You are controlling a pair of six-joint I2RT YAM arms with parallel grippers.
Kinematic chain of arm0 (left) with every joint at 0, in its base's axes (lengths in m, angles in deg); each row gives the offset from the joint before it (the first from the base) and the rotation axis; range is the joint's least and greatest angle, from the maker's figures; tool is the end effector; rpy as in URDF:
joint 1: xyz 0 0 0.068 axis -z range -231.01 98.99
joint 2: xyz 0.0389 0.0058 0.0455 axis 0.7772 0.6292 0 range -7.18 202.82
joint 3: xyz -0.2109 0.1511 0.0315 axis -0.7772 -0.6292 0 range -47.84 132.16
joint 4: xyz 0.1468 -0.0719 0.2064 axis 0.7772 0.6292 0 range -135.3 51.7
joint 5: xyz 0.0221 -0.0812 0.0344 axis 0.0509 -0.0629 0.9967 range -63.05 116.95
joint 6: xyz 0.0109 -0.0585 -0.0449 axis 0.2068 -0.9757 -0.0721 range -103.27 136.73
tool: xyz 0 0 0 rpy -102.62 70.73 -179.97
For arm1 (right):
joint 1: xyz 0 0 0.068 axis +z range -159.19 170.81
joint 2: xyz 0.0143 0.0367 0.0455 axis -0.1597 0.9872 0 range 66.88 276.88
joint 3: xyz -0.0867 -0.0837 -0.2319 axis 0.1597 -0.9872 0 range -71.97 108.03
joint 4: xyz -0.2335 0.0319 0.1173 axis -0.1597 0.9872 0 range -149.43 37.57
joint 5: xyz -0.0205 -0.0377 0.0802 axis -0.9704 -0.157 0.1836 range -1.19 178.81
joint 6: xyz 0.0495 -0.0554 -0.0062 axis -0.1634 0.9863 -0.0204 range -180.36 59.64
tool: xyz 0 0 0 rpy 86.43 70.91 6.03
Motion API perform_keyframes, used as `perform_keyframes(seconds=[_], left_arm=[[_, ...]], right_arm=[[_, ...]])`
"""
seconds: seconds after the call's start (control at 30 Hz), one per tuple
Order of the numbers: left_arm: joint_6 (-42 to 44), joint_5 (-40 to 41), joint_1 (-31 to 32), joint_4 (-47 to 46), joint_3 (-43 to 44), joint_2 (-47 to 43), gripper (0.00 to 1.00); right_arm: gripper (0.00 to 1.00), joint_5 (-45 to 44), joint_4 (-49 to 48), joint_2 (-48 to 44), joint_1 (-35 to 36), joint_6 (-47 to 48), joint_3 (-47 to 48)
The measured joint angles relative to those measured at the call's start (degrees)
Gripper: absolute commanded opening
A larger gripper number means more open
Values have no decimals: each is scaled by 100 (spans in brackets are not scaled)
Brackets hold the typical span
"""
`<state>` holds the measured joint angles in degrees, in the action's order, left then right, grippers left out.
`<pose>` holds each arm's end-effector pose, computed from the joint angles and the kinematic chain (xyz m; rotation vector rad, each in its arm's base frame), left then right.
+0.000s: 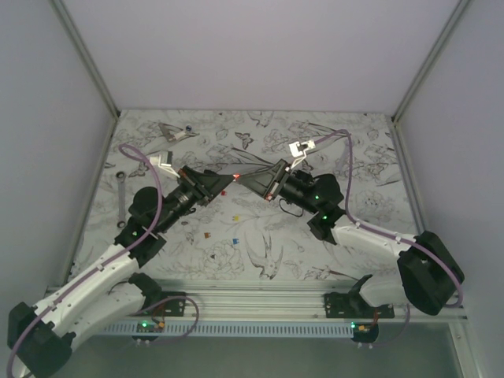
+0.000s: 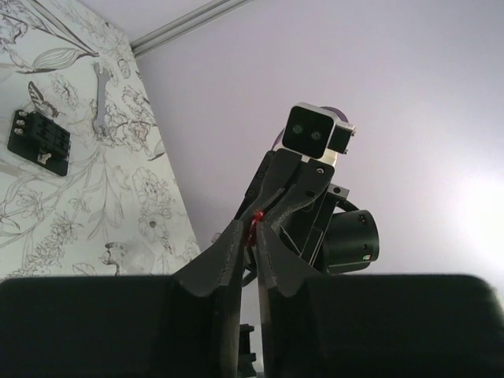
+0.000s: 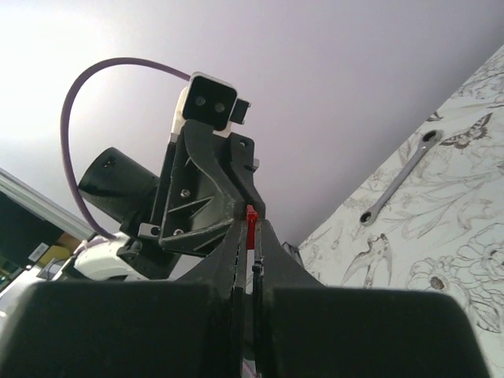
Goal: Snap on the fuse box
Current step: Pick up the fuse from the center of the board, then install the fuse at the fuse box base.
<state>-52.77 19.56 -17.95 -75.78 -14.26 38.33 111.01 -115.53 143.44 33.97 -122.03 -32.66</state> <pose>0.1852 -0.1302 0.3443 -0.3236 1.3918 -1.6014 0.2166 0.2355 0.2997 -0.1588 1.4904 1.7744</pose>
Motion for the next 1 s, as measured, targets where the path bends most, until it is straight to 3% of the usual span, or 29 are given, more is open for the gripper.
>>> perform_keyframes(seconds=[0.07,0.27,0.53,0.9,1.0], left_arm=[[22,20,4,2,-2,20,30],[264,221,22,9,-59,223,42],[811,122,24,404,254,1635,55],[2492,-278,227,1355,2358,4205,84],[3174,-164,446,1711,3058,4909,86]], right_arm=[[0,2,28,-11,-61,72,-15],[0,-72,793,-407,-603,522,-260],[0,-219,2227,-1038,-1464,1425,-463],[0,-879,3978,-1552,-2538,2413,-518],[0,-1130,4245,-1685,-2614,2594,-566]])
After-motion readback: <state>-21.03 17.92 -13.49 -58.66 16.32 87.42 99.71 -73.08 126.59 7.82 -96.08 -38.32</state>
